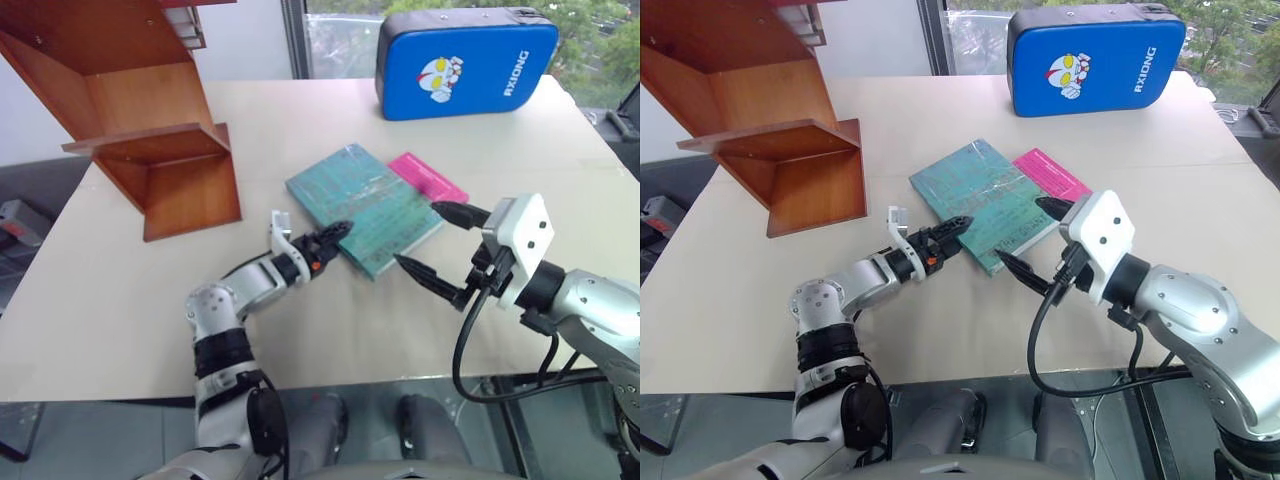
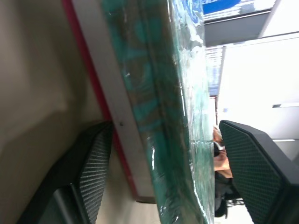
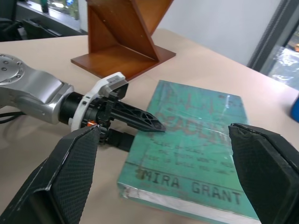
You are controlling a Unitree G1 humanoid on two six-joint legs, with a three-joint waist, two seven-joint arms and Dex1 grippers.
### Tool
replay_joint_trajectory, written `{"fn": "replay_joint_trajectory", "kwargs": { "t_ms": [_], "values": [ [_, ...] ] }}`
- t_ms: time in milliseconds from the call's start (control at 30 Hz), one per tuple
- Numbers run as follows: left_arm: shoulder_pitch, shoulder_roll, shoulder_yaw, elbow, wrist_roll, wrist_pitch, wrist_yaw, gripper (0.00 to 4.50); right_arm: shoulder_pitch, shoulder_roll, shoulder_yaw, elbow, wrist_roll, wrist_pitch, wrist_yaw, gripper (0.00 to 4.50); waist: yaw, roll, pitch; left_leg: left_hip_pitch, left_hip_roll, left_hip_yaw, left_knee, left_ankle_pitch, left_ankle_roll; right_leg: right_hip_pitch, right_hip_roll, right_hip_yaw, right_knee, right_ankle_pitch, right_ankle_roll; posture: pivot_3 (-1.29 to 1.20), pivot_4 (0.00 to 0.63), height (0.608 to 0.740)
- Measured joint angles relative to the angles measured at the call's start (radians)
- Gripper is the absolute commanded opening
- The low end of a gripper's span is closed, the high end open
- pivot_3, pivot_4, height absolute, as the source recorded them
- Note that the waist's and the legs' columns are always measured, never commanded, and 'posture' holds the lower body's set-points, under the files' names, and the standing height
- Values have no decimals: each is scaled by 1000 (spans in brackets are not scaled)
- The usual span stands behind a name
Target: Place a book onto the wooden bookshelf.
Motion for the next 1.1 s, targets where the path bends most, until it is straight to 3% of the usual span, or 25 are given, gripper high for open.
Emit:
{"fn": "replay_joint_trajectory", "kwargs": {
  "t_ms": [600,700,767,1100],
  "values": [
    [124,99,-105,-109,-110,39,-204,3838,-4,-33,-24,-37,62,54,-57,4500,-1,0,0,0,0,0,0,-1,1,0,0,0,0,0,0,0,150,736],
    [132,115,-116,-112,-121,46,-217,2979,-6,-33,-19,-37,61,54,-58,4500,-1,0,0,0,0,0,0,-1,1,0,0,0,0,0,0,0,150,736],
    [143,119,-128,-118,-122,47,-221,2180,-7,-33,-10,-37,61,54,-58,4500,-2,0,0,0,0,0,0,-1,1,0,0,0,0,0,0,0,150,736],
    [91,61,-133,-23,-100,-37,-147,2180,-7,-35,1,-38,61,54,-74,4500,1,0,0,-1,0,0,0,-1,1,0,-1,0,-1,0,0,0,150,736]
  ]
}}
